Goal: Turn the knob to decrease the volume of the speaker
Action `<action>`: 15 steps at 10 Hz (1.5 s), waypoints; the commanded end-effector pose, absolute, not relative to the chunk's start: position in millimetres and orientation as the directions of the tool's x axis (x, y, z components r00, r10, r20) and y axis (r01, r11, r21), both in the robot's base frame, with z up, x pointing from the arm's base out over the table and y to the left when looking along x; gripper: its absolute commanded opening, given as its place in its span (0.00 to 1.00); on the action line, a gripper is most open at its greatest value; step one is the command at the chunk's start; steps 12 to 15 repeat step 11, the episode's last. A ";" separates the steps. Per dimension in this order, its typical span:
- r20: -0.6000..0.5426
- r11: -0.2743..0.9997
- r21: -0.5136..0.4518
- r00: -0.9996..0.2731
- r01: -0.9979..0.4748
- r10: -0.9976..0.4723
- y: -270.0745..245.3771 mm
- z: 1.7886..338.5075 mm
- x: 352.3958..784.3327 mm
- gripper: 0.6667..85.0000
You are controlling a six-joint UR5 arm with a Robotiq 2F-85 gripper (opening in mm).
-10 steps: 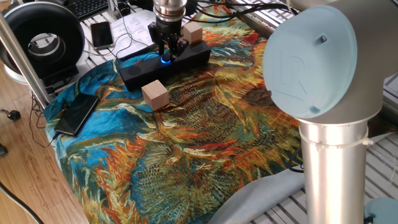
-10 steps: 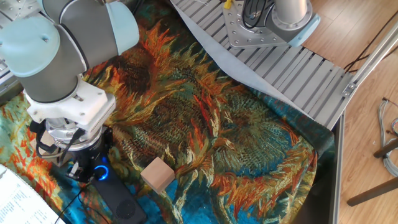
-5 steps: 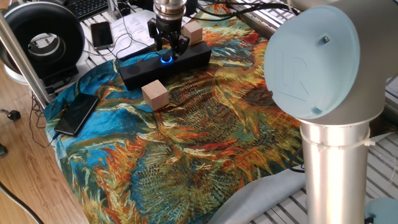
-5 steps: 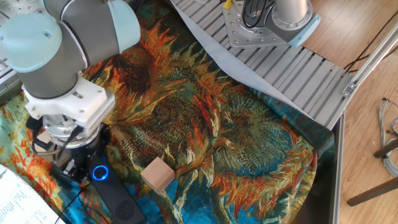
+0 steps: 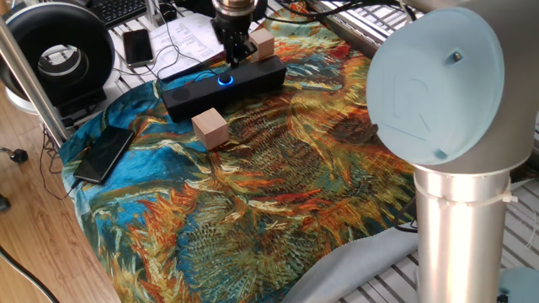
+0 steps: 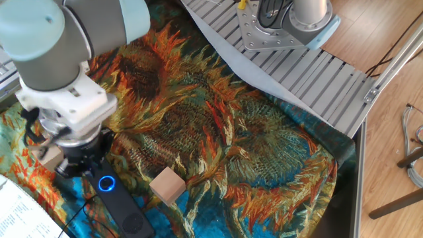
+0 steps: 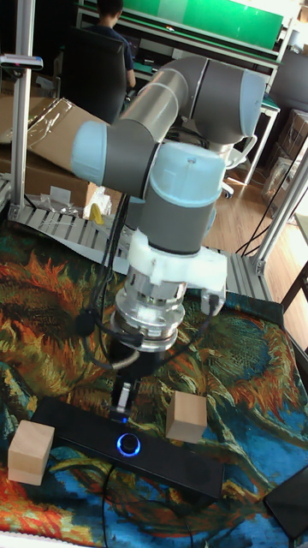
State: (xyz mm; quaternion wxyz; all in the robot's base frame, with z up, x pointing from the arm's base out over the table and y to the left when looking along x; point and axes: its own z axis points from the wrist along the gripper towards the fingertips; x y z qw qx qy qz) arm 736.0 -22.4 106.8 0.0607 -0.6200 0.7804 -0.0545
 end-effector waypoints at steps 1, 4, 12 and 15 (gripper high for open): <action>-0.110 0.631 -0.149 -0.621 -0.762 -0.776 -28.9 129.6 729.5 0.01; -0.088 0.846 -0.092 -0.842 -0.525 -0.532 -37.6 140.7 698.7 0.01; -0.068 0.932 0.012 -0.930 -0.363 -0.362 -18.6 137.0 681.9 0.01; -0.068 0.932 0.012 -0.930 -0.363 -0.362 -18.6 137.0 681.9 0.01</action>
